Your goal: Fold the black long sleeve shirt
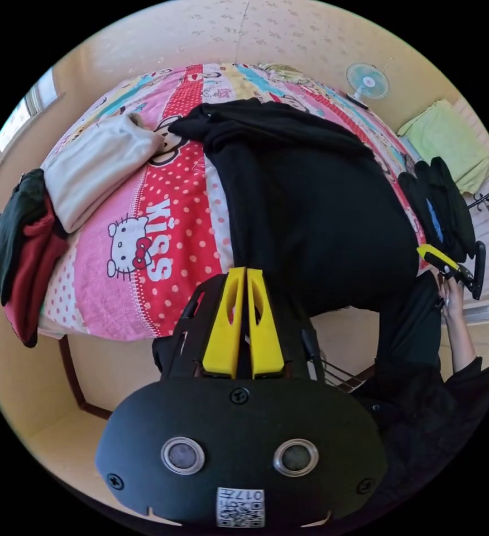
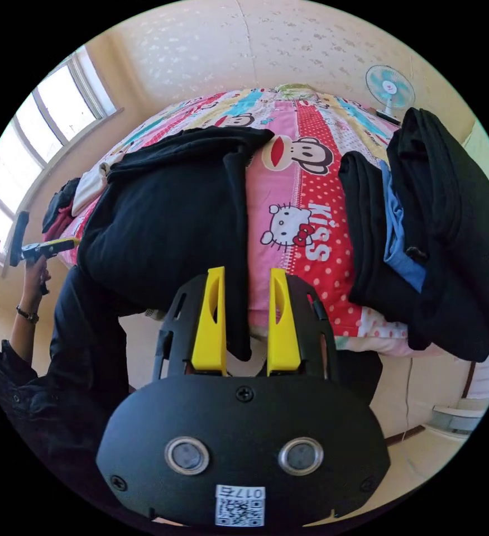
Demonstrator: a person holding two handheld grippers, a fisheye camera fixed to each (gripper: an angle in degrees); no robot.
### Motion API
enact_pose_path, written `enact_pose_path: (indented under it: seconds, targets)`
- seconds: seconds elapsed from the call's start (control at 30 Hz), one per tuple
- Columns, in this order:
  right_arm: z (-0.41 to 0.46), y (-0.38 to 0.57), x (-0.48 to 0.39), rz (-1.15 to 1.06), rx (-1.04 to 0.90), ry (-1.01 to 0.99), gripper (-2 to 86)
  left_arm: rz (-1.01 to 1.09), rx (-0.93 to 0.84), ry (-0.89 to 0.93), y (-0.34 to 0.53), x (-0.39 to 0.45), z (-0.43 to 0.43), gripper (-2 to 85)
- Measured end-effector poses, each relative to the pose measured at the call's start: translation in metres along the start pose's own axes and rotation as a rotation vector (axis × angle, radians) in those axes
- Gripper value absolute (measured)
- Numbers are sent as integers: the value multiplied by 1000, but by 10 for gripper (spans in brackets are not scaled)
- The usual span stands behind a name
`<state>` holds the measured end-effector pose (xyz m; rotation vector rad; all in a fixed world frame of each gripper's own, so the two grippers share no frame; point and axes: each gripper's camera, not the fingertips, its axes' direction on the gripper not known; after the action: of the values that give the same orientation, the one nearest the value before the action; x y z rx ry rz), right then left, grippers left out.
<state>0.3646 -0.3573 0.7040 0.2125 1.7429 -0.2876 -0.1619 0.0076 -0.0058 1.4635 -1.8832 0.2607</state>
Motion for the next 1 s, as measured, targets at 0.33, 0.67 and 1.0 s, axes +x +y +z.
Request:
enact_pose_path:
  seconds: [0.33,0.67,1.0]
  targets:
    - [23,-9,-7,2,18,-33,148,-36,61,-73,18,13,-10,-4]
    - [16,-35,16,-57,-107,-88,142,-11,-56,339,26,-57,-53,38]
    - [6,-17,42,52,-64,-205,44,-163,-58,538,66,-54,-37,58]
